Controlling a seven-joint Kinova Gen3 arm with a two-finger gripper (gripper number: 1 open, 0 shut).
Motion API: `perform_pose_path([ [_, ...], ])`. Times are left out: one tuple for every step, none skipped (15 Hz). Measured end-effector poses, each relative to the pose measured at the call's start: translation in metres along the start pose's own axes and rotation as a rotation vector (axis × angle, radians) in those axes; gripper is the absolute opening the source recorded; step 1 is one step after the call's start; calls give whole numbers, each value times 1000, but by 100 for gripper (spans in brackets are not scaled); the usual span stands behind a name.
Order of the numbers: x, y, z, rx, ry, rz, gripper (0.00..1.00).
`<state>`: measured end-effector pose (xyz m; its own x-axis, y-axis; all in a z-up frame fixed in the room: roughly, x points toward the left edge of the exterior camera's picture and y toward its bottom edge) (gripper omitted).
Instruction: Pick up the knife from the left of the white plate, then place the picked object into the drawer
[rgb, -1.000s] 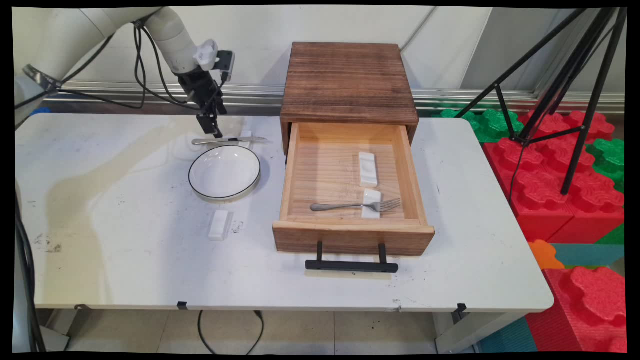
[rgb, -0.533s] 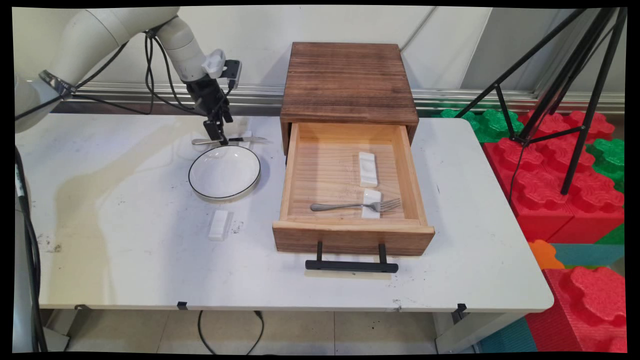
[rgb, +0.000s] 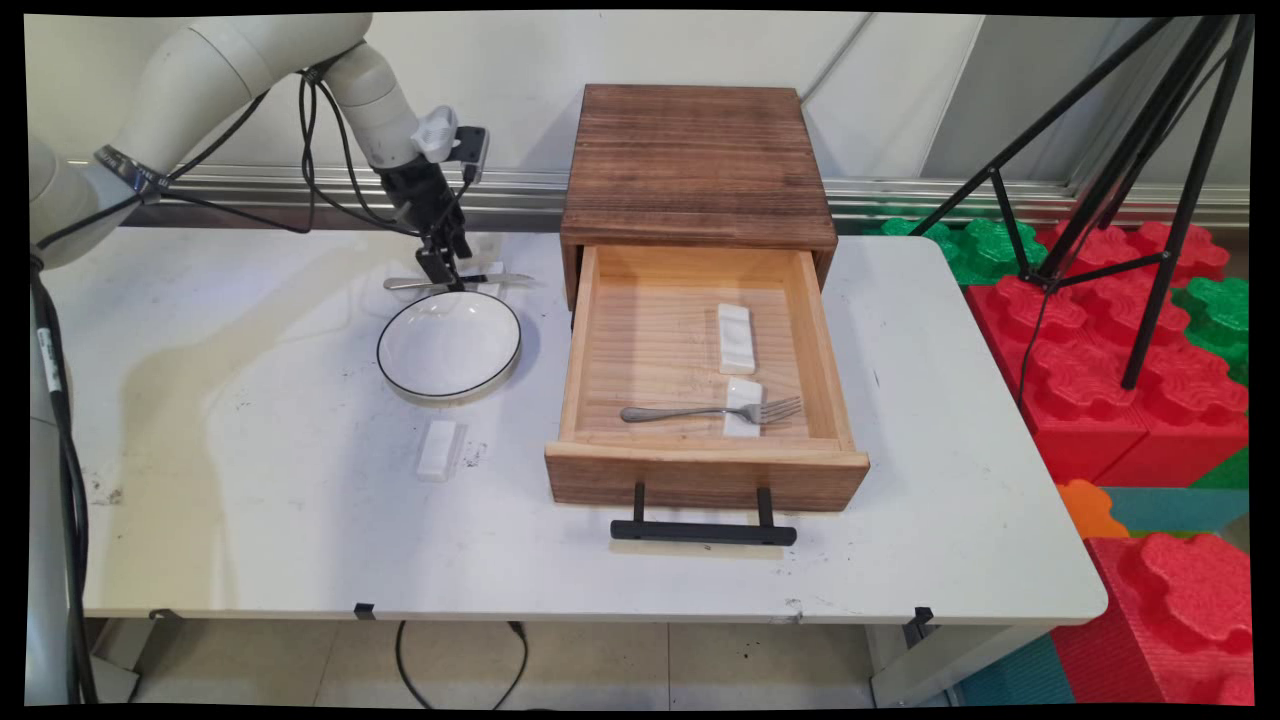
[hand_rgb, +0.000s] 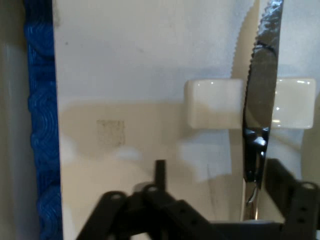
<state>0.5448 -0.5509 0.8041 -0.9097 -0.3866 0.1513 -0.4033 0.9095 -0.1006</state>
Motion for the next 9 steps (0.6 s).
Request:
perform_pose_path([
  [0,-1,1,-2,0,0,0],
  [0,-1,2,-4,1,1,0],
  [0,-1,2,-6,1,2,0],
  [0,-1,2,-7,2,0,0],
  [-1,-1,2,-8,3,-3,0],
  [-1,0,2,-9,5,-9,0],
  [0,0,1,-8,8,-15,0],
  [-1,0,0,-5,11,-25,0],
  [-2,1,-2,2,16,-42,0],
])
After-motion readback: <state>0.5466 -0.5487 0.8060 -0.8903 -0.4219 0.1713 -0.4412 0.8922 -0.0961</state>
